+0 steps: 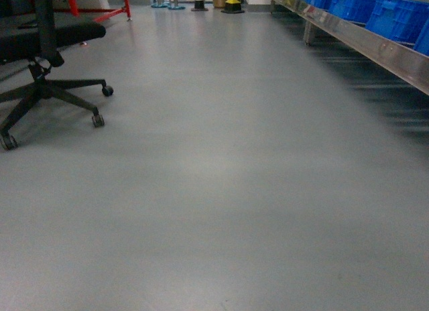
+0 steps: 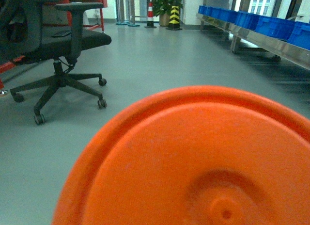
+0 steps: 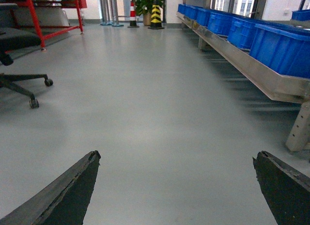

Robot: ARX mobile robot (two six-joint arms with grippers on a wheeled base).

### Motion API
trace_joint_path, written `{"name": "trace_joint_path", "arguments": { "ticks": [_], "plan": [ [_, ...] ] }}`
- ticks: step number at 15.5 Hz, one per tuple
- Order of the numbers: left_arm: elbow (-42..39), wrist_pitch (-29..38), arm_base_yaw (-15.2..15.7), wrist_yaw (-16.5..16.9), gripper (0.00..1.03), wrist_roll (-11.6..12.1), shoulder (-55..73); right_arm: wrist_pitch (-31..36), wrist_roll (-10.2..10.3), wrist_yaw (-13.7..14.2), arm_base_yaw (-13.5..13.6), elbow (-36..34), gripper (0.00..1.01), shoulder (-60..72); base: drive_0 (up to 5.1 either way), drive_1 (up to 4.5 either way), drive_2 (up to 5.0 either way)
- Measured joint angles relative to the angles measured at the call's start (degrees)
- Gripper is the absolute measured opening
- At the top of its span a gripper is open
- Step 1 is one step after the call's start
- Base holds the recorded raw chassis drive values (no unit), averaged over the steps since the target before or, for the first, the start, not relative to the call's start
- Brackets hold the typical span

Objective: Pick capacitor and pack into box

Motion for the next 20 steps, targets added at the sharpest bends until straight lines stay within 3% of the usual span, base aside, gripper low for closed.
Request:
{"name": "trace_joint_path", "arguments": {
  "ticks": [20],
  "plan": [
    [0.00,0.11,0.00,-0.02,0.43,0.00,0.00,0.04,0.00,-0.02,0.00,0.00,0.98,0.00,-5.0,2.44,2.4]
  ]
}}
